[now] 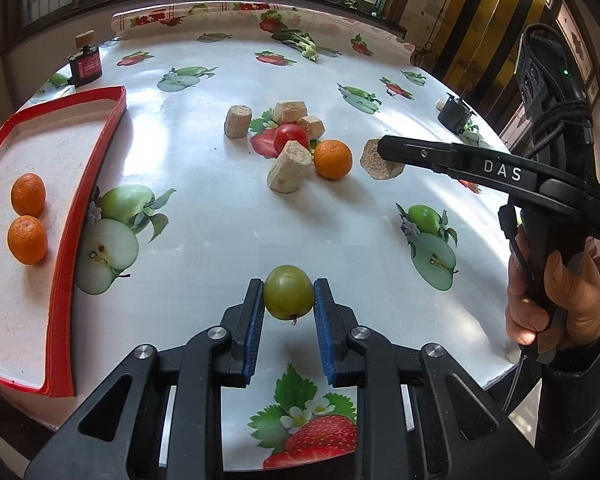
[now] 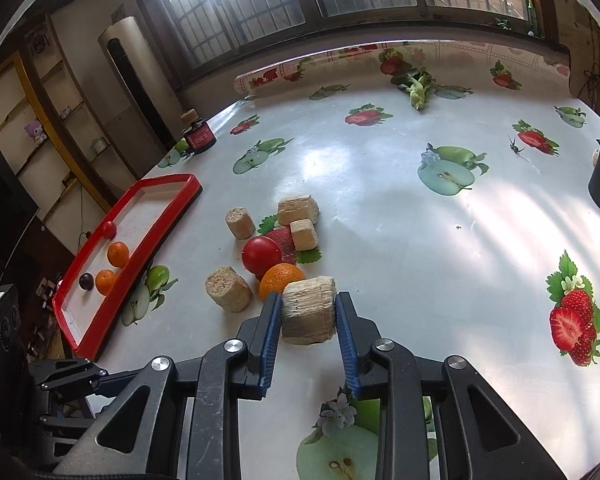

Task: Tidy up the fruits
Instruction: 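Grasp the green grape with the left gripper while the right gripper grasps a cork block, then carry the green grape and cork block in both grippers toward the tray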

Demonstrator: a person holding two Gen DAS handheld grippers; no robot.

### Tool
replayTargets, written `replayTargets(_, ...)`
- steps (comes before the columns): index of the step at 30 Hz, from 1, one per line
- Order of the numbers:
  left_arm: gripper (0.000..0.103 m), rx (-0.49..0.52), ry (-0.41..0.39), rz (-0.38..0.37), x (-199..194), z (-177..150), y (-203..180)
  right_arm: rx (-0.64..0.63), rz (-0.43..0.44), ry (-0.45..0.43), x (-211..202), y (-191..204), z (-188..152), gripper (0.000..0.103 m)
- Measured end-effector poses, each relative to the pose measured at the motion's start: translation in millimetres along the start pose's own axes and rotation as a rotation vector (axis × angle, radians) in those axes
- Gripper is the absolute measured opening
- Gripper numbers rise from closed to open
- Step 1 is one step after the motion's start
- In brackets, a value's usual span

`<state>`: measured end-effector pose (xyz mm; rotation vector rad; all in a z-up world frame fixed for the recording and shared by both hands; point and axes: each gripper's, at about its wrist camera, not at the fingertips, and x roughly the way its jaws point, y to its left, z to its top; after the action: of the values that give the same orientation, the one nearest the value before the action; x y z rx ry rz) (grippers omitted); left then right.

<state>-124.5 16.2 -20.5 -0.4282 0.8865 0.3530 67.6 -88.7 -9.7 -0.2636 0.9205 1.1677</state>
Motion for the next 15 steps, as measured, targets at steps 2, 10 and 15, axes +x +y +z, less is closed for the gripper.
replayTargets(2, 0.022, -0.017, -0.013, 0.006, -6.1, 0.8, 8.2, -0.013, 0.016, -0.005, -3.8, 9.1, 0.4, 0.028)
replayTargets(10, 0.022, -0.081, -0.056, 0.039, -26.2, 1.9, 40.4, -0.073, 0.072, -0.003, -3.8, 50.2, 1.2, 0.028)
replayTargets(15, 0.022, -0.114, -0.079, 0.060, -37.8, -0.4, 58.3, -0.113, 0.107, 0.010, 1.7, 76.1, 0.1, 0.028)
